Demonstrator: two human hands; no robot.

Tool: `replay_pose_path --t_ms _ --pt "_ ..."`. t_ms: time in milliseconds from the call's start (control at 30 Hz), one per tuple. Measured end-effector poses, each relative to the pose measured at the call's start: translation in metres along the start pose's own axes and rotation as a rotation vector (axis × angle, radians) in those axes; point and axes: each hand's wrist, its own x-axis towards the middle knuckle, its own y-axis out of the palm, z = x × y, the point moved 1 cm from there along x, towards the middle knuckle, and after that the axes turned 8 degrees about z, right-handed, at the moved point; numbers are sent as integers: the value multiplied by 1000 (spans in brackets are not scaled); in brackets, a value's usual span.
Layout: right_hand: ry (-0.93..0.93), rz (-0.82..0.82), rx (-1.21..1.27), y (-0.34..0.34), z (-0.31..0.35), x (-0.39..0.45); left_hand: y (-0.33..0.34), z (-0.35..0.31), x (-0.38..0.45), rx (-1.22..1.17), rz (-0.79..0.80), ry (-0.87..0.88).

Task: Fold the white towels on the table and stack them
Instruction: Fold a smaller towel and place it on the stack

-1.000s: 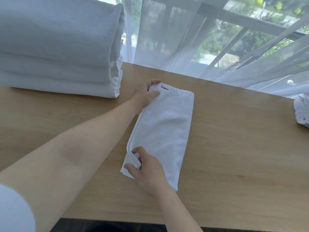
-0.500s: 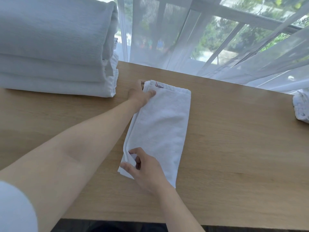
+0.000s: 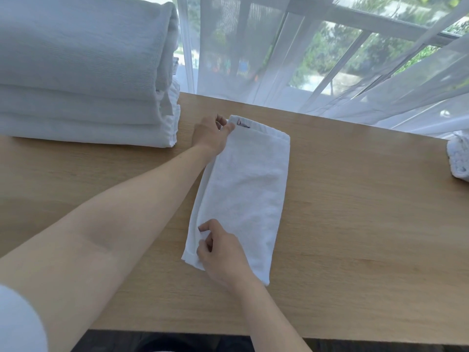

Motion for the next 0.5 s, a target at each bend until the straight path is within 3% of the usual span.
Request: replay_pose_path --t_ms 233,500 --pt "-36 -8 79 6 19 2 -2 18 4 -37 36 -85" --pt "-75 49 -230 25 28 12 0 15 4 -133 8 -109"
